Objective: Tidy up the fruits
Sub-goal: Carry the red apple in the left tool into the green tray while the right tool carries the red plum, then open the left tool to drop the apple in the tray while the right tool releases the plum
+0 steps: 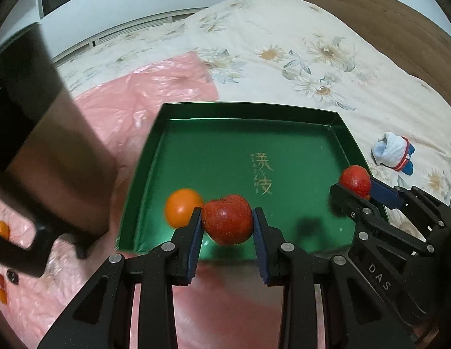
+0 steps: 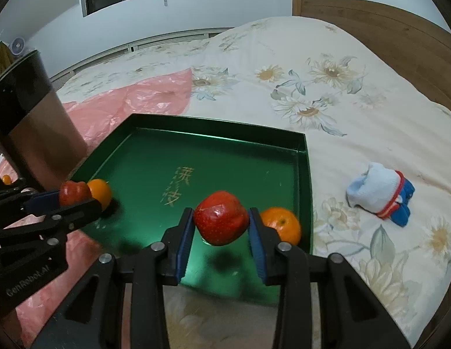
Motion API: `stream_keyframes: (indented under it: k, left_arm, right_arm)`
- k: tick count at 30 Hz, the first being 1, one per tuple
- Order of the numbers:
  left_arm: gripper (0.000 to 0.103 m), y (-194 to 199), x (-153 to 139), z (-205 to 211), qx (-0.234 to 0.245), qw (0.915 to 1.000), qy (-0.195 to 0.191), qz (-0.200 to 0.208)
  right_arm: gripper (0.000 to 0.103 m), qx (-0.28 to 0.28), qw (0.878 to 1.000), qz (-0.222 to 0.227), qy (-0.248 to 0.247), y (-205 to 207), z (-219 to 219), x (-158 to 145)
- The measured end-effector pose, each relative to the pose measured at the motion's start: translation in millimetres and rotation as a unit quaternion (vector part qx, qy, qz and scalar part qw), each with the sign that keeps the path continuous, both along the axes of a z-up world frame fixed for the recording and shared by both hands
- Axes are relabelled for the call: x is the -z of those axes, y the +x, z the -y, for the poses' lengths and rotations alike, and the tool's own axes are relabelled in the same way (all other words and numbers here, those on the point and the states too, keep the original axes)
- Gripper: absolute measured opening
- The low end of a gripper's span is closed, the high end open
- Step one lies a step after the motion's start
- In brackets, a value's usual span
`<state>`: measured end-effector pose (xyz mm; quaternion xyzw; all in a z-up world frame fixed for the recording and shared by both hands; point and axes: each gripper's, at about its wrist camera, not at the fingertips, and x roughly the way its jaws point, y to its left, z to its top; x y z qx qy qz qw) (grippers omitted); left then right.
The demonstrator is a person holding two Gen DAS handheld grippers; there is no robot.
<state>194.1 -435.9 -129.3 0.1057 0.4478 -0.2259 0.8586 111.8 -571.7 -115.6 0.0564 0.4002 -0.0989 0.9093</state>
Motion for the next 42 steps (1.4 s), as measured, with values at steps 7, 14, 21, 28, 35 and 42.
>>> stream_keyframes:
  k: [7,14,21,28,35,42]
  left_arm:
    - [0.028,14.5,21.2,19.3,0.002,1.0000,0.004,-0.005]
    - [0.028,25.4,40.4,17.1,-0.007,0.9998,0.017,-0.009]
    - [0.028,29.4,50.3,11.1,-0.019,0.9994,0.022,-0.016]
    - [0.030,29.1,49.4,9.8,-0.027,0.9992,0.021,-0.021]
    - [0.053,21.7,37.6,2.9,-0.031,0.9993,0.020,-0.005]
    - [0.054,16.6,29.8,-9.1,-0.037,0.9990,0.025,-0.007]
  right_arm:
    - [0.050,0.002,1.000,-0.003,-0.004,13.1,10.6,15.4]
    - [0.050,-0.008,1.000,-0.003,-0.008,26.6,5.1,19.9]
    - [0.050,-0.011,1.000,-0.014,-0.001,32.7,1.4,30.6]
    - [0.051,-0.012,1.000,-0.021,0.003,33.8,1.0,34.0]
    - [0.052,-0.009,1.000,-0.026,0.012,33.0,-0.4,34.5]
    - [0.102,-0.001,1.000,-0.019,0.002,26.5,-4.5,27.6]
